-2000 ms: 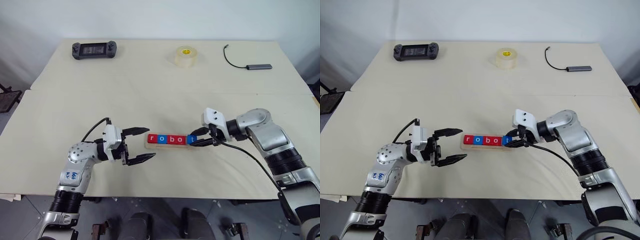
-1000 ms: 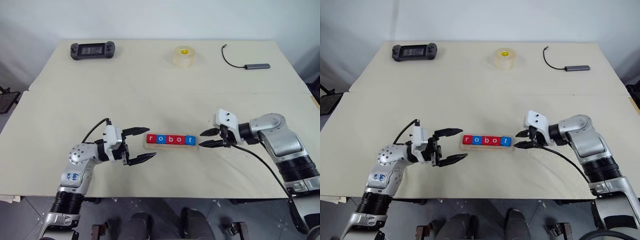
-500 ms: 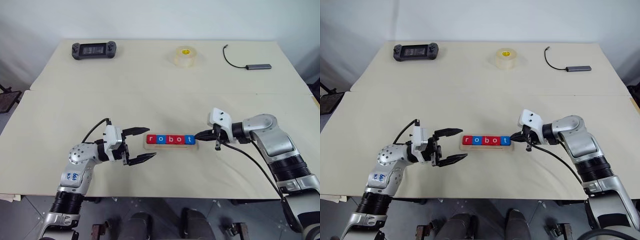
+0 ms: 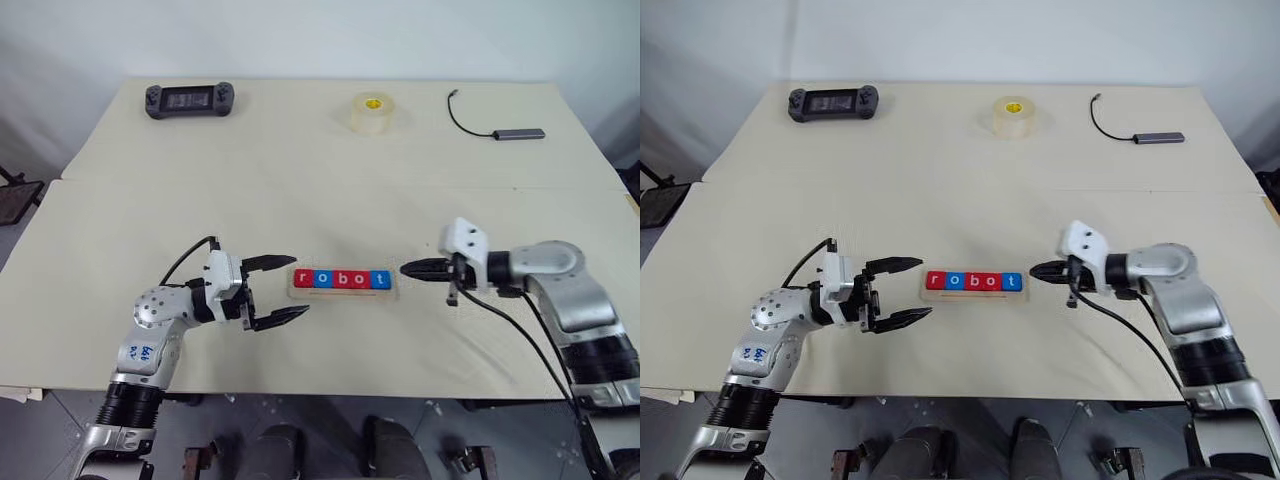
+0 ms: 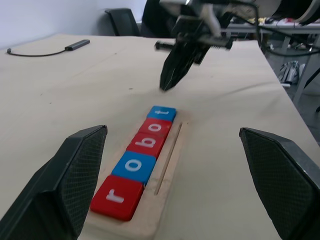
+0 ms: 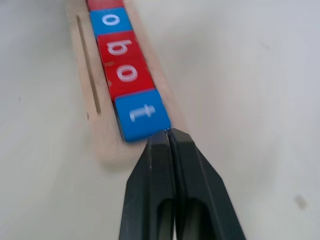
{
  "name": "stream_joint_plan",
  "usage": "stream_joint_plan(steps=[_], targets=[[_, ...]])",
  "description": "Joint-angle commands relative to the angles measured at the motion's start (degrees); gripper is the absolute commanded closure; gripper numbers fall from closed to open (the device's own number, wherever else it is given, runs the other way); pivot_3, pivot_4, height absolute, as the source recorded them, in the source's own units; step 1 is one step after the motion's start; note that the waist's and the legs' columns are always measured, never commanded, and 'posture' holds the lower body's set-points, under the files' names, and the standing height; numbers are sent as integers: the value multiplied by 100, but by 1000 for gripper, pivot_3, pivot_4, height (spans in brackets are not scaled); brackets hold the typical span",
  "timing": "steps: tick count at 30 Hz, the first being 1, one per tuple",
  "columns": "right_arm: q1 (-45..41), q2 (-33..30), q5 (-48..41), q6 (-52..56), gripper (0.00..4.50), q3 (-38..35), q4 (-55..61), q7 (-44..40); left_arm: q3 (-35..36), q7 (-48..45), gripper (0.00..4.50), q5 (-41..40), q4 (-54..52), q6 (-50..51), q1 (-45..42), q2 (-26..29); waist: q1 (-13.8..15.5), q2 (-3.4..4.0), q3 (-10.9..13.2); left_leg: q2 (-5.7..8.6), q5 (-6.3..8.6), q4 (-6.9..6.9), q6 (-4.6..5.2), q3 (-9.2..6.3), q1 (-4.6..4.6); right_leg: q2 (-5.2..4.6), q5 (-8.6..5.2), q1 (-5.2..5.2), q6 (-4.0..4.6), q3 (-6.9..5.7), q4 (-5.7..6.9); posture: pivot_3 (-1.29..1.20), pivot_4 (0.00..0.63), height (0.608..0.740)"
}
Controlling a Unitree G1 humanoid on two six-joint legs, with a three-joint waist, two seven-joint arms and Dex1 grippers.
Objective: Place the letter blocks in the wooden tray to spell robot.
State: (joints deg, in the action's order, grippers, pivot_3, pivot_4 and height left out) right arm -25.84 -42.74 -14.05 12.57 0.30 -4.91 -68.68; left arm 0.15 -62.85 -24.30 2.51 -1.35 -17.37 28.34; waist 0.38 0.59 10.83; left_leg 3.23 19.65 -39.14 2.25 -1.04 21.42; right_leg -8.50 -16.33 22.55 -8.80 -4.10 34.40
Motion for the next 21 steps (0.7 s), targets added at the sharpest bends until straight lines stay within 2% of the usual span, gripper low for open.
stream_joint_plan(steps=[1, 5, 10, 21], targets=[[662, 57, -597, -1087, 3193, -820, 336, -199, 261, -60, 0, -42, -47, -60, 77, 231, 3, 0, 0, 0, 0, 1, 0, 2, 0, 0, 0, 0, 0, 0, 0, 0, 150, 740], [1329, -140, -1339, -711, 1906, -1312, 603, -566, 474, -124, 0, -88, 104, -53, 112, 474, 6, 0, 0, 0, 0, 0, 1, 4, -2, 1, 0, -2, -1, 1, 1, 0, 150, 740], [1848, -238, -1435, -1002, 132, -1676, 543, -655, 603, -257, 0, 20, 396, -241, 158, 701, -11, 1, 0, -6, 0, -1, -1, 6, -15, 2, 0, -11, -1, 5, 3, 0, 150, 740], [1917, -183, -1614, -1051, 61, -1814, 469, -573, 609, 5, 0, 121, 276, -322, 219, 675, -5, 1, 0, -4, 0, 0, 0, 6, -15, 0, 0, -10, -1, 8, 4, 0, 150, 740]])
